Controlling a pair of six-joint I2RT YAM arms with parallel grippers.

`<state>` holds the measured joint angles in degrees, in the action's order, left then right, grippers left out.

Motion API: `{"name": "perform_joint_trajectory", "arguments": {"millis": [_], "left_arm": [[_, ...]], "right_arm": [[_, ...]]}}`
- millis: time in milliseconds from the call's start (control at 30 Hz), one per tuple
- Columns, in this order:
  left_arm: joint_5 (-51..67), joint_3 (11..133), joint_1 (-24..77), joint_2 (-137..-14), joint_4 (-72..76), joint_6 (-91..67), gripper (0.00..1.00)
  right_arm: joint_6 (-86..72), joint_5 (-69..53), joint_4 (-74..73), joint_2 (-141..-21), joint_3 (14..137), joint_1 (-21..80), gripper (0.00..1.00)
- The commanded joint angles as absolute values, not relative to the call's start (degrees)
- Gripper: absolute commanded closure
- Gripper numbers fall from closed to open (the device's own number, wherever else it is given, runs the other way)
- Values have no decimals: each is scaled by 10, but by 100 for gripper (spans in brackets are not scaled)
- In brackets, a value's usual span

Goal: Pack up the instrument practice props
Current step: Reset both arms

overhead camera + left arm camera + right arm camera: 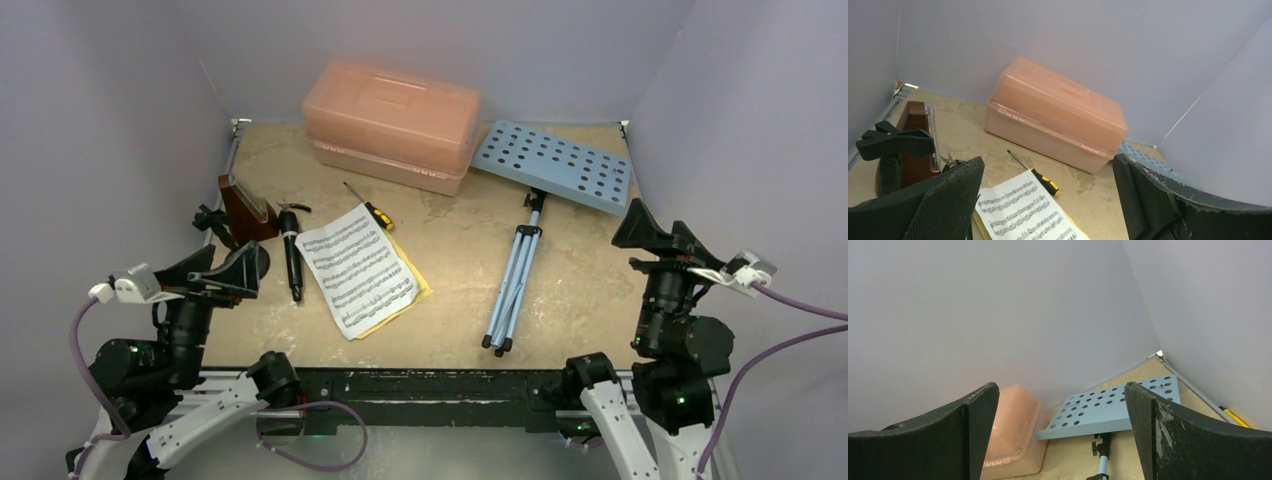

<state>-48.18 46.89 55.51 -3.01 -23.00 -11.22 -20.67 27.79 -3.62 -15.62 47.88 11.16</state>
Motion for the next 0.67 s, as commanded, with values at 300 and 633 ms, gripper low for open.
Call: {"name": "perform_joint_trajectory", "arguments": {"millis": [300,633], "left_arm": [[-479,470,546,-3,-230,-108,1],[-462,452,492,-3,-227,-94,1]], "right_arm": [[-207,319,-35,-158,436,113,2],[-212,328,-40,-151,440,113,2]]}}
